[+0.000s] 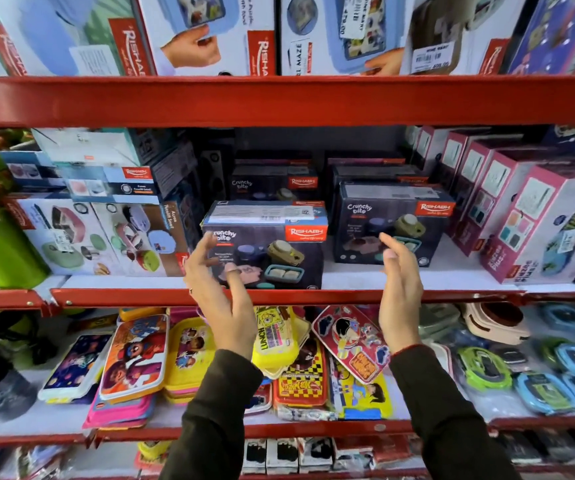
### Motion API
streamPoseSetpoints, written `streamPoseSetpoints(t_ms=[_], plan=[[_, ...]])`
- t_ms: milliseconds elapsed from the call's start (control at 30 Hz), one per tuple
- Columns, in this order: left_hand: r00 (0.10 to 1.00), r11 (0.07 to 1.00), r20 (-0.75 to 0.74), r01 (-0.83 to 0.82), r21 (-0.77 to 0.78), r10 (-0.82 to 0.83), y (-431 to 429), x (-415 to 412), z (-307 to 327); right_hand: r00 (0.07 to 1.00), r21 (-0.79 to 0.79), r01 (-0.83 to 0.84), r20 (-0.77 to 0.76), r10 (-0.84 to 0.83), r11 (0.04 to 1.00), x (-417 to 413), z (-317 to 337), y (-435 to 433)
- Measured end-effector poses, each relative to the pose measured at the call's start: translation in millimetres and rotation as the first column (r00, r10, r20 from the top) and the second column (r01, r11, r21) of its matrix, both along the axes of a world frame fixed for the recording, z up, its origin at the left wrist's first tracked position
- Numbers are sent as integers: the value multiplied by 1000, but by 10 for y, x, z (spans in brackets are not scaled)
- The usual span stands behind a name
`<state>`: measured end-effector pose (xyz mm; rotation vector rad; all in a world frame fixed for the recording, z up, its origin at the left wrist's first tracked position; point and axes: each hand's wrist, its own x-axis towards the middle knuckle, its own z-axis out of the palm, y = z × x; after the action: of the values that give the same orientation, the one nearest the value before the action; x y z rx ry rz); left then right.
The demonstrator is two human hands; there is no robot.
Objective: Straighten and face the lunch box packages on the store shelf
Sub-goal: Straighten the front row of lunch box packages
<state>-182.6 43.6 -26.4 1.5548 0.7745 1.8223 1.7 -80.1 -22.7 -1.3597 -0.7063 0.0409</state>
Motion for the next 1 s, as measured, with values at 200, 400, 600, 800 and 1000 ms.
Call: streamPoseSetpoints(t_ms=[200, 400, 600, 800, 1000], plan=[[984, 968, -157, 116, 223, -82, -490, 609, 169, 999, 4, 50, 2, -50, 999, 562, 105, -385], [870, 911, -323, 410, 52, -373, -816, 1331, 222, 999, -39, 15, -36, -16, 999, 1067, 174, -516], [873, 842, -148, 383, -379, -464, -679, 1902, 389, 994, -107, -57, -99, 46, 993, 1356, 215, -427], [895, 829, -37, 395, -396, -444, -615, 1864, 335, 970, -69, -183, -173, 169, 981, 1388, 168, -489], [937, 891, -16, 326, -317, -349, -784, 1722, 120, 959, -72, -171, -239, 149, 983, 1311, 170, -715]])
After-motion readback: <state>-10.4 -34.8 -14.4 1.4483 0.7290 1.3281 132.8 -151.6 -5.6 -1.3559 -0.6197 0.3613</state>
